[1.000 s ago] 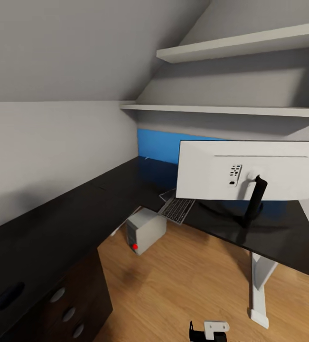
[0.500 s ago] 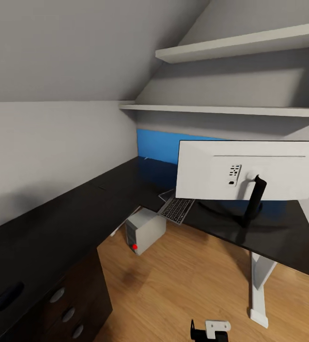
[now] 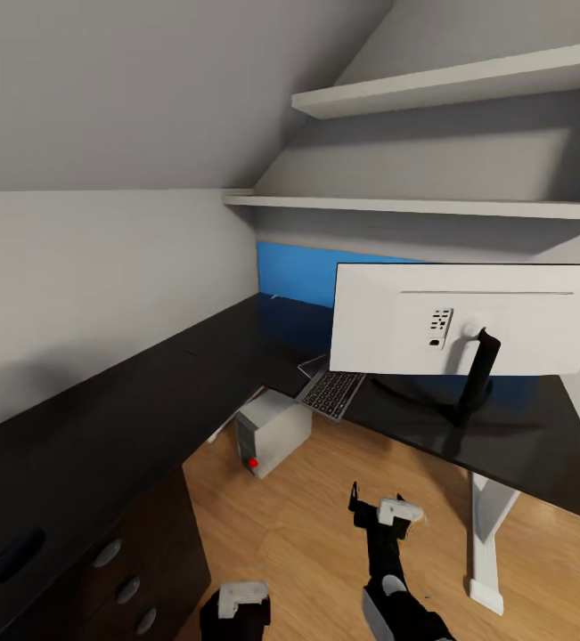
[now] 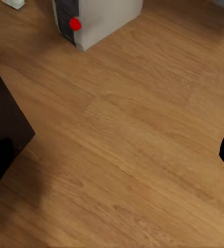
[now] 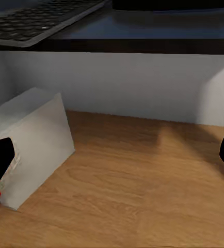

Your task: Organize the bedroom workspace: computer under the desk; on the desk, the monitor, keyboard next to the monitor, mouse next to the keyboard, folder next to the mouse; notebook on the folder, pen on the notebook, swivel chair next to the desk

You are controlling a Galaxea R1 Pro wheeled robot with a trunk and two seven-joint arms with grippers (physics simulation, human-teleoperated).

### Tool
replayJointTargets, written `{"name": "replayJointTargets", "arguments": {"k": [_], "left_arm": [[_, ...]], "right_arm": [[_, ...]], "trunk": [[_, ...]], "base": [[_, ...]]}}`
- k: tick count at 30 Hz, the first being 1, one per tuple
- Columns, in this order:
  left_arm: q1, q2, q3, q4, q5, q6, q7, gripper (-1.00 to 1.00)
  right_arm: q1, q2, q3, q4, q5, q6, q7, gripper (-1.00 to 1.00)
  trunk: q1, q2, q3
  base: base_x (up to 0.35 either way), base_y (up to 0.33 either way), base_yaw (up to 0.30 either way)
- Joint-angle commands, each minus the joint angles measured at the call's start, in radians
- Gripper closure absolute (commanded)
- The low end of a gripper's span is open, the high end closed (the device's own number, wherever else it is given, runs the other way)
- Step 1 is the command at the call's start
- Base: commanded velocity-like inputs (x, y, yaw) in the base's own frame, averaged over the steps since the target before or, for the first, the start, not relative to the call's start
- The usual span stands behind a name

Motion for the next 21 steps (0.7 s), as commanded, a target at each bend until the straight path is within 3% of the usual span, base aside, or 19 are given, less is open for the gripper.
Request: {"name": "replayJointTargets", "arguments": {"k": [1, 3, 4, 5, 6, 7, 9, 10, 12, 14, 15, 16, 19, 21], "left_arm": [[-0.001, 0.002, -0.003, -0.053, 0.023, 0.062, 0.019, -1.00], [0.000, 0.002, -0.001, -0.149, 0.061, 0.179, 0.043, -1.00], [0.000, 0.002, 0.001, -0.174, 0.072, 0.202, 0.049, -1.00], [0.000, 0.003, 0.005, -0.224, 0.092, 0.237, 0.064, -1.00], [0.000, 0.003, 0.008, -0.249, 0.101, 0.250, 0.073, -1.00], [0.000, 0.003, 0.017, -0.299, 0.119, 0.272, 0.091, -1.00], [0.000, 0.003, 0.030, -0.349, 0.139, 0.291, 0.112, -1.00], [0.000, 0.002, 0.038, -0.372, 0.148, 0.302, 0.122, -1.00], [0.000, -0.001, 0.053, -0.426, 0.176, 0.340, 0.155, -1.00], [0.000, -0.012, 0.060, -0.465, 0.202, 0.376, 0.198, -1.00], [0.000, -0.019, 0.061, -0.472, 0.206, 0.381, 0.206, -1.00], [0.000, -0.036, 0.063, -0.485, 0.213, 0.388, 0.217, -1.00], [0.000, -0.049, 0.071, -0.526, 0.220, 0.394, 0.229, -1.00], [0.000, -0.049, 0.076, -0.536, 0.232, 0.395, 0.233, -1.00]], "right_arm": [[-0.018, 0.010, -0.004, -0.007, -0.055, 0.020, 0.021, -1.00], [-0.047, 0.011, -0.004, -0.035, -0.180, 0.086, 0.094, -1.00], [-0.051, 0.011, -0.004, -0.047, -0.214, 0.109, 0.116, -1.00], [-0.058, 0.011, -0.004, -0.075, -0.285, 0.166, 0.163, -1.00], [-0.061, 0.011, -0.004, -0.093, -0.323, 0.198, 0.186, -1.00], [-0.064, 0.011, -0.004, -0.129, -0.403, 0.266, 0.233, -1.00], [-0.067, 0.011, -0.006, -0.165, -0.487, 0.336, 0.278, -1.00], [-0.068, 0.011, -0.006, -0.195, -0.574, 0.402, 0.318, -1.00], [-0.069, 0.011, -0.007, -0.220, -0.658, 0.461, 0.353, -1.00], [-0.070, -0.017, -0.006, -0.261, -0.811, 0.557, 0.416, -1.00], [-0.070, -0.026, -0.006, -0.268, -0.845, 0.577, 0.431, -1.00], [-0.070, -0.043, -0.005, -0.279, -0.906, 0.611, 0.462, -1.00], [-0.069, -0.067, -0.002, -0.291, -0.979, 0.656, 0.519, -1.00], [-0.068, -0.080, -0.001, -0.295, -0.995, 0.667, 0.550, -1.00]], "trunk": [[0.000, -0.001, -0.001], [0.000, -0.001, -0.001], [0.000, -0.001, -0.001], [0.000, -0.001, -0.001], [0.000, -0.001, -0.001], [0.004, -0.008, -0.004], [0.011, -0.022, -0.011], [0.015, -0.029, -0.014], [0.023, -0.043, -0.020], [0.031, -0.057, -0.026], [0.034, -0.064, -0.029], [0.038, -0.071, -0.032], [0.050, -0.092, -0.042], [0.057, -0.106, -0.048]], "base": [[0.000, 0.000, 0.000], [0.000, 0.000, 0.000], [0.000, 0.000, 0.000], [0.000, 0.000, 0.000], [0.000, 0.000, 0.000], [0.000, 0.000, 0.000], [0.000, 0.000, 0.000], [0.000, 0.000, 0.000], [0.000, 0.000, 0.000], [0.000, 0.000, 0.000], [0.000, 0.000, 0.000], [0.000, 0.000, 0.000], [0.000, 0.000, 0.000], [0.000, 0.000, 0.000]]}}
